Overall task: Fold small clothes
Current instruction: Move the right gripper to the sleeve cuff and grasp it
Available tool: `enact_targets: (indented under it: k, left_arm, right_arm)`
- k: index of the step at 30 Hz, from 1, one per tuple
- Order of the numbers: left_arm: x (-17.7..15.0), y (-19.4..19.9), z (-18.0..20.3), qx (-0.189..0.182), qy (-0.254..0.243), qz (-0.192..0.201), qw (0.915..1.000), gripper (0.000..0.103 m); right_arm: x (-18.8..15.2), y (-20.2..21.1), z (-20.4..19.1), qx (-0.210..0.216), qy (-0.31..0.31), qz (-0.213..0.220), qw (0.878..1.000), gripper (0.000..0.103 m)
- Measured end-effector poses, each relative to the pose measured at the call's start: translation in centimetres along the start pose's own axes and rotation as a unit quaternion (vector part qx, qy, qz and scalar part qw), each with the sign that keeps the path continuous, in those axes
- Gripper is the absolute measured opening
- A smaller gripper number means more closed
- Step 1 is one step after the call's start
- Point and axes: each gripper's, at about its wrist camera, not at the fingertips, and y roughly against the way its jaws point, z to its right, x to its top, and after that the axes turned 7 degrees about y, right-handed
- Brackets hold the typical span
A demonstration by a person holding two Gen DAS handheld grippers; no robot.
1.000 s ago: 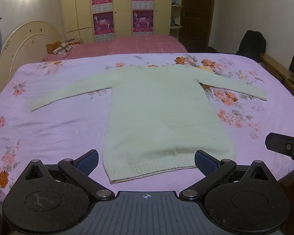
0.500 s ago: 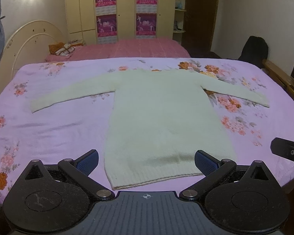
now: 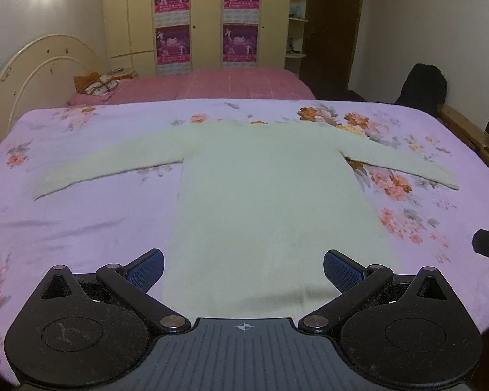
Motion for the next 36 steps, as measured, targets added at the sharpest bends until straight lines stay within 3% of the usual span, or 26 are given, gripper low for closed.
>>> enact_targets:
  k: [10, 21, 28, 36]
  left_arm:
    - [5.1, -9.1, 4.8, 0.009, 0.006, 0.007, 0.9999, 0.103]
    - [9.1, -21.3, 10.2, 0.025, 0.001, -0.012, 0.9996, 0.103]
    - [9.9, -27.9, 12.3, 0.033, -0.006, -0.029, 0.9990, 0.103]
    - [10.6, -31.8, 12.8, 0.049, -0.001, -0.045, 0.9978, 0.103]
  right_arm:
    - [3.3, -8.7, 5.5, 0.000, -0.017, -0.003, 1.000, 0.097]
    - [5.5, -20.7, 13.9, -0.009, -0.068, -0.046, 0.997, 0.075]
    - [4.8, -27.8, 19.6, -0.029, -0.120, -0.097, 0.988, 0.069]
    - [4.4, -33.8, 24.4, -0.021, -0.205, -0.128, 0.970, 0.066]
